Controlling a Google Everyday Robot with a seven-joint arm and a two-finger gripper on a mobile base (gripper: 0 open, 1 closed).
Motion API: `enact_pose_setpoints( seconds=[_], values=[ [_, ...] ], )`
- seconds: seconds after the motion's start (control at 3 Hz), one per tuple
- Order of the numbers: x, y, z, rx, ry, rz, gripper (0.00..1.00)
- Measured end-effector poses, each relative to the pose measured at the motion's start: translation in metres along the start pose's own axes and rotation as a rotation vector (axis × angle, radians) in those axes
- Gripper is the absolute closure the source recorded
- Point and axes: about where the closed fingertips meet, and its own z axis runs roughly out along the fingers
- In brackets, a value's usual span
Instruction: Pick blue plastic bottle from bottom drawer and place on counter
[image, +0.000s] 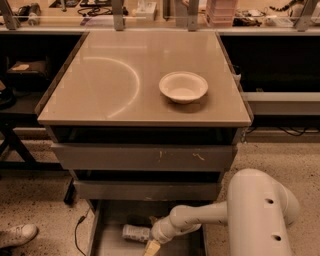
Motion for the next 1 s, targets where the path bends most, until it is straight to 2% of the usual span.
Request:
enact_pose_setpoints(
  seconds=[0.33, 0.67, 1.0],
  values=[
    [0.007, -0.014, 0.031, -0.033, 0.009, -0.01, 0.0],
    [0.006, -0.015, 0.032, -0.032, 0.008, -0.01, 0.0],
    [0.008, -0.018, 0.042, -0.029, -0.026, -0.003, 0.0]
  ],
)
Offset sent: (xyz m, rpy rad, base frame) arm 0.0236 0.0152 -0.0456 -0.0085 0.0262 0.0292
